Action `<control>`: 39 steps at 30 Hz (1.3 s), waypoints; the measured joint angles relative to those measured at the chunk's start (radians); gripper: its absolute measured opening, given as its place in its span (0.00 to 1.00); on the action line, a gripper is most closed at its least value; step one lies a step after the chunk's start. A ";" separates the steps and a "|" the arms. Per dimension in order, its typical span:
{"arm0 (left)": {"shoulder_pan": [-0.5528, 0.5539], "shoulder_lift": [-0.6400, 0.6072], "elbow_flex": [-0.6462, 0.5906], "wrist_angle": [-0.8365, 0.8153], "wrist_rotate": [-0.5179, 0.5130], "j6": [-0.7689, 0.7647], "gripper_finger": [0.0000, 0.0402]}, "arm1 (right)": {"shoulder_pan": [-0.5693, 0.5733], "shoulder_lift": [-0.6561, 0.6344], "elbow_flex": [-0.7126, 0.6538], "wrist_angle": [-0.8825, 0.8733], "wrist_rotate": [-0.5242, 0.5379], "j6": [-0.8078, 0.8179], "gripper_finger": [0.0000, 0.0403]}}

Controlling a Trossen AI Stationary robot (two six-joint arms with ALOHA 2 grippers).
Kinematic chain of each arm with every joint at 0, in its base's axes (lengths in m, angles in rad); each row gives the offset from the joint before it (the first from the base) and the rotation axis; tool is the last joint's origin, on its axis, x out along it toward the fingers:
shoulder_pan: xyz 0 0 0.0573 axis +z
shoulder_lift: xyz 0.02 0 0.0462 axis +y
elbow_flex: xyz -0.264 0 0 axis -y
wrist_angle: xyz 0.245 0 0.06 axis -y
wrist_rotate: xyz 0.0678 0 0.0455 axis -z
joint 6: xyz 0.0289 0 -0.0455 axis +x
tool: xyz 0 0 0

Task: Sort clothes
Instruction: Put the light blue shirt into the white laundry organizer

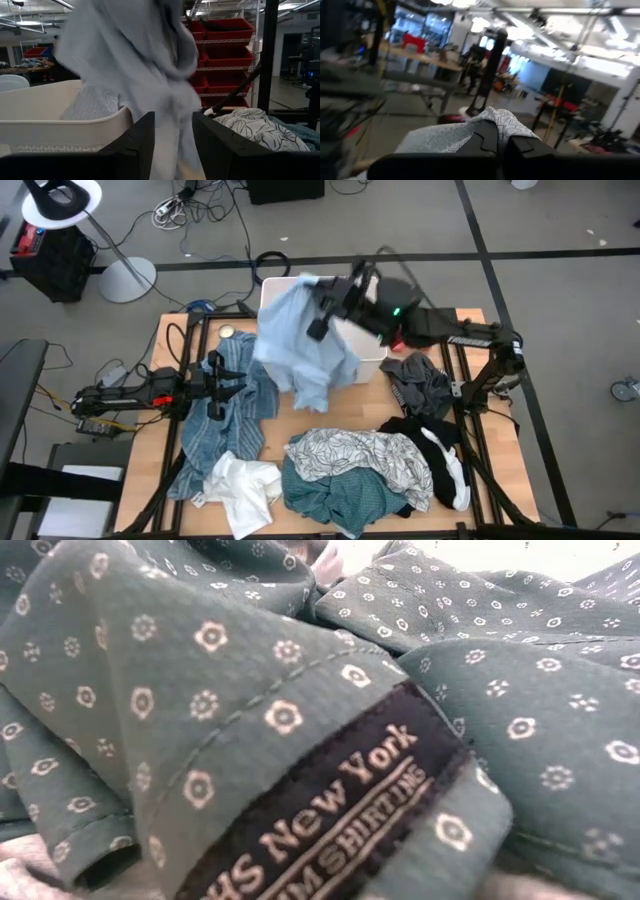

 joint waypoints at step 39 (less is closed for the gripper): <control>0.000 0.000 0.000 0.000 0.000 0.000 0.34 | -0.220 0.097 0.030 -0.924 -0.344 0.639 0.21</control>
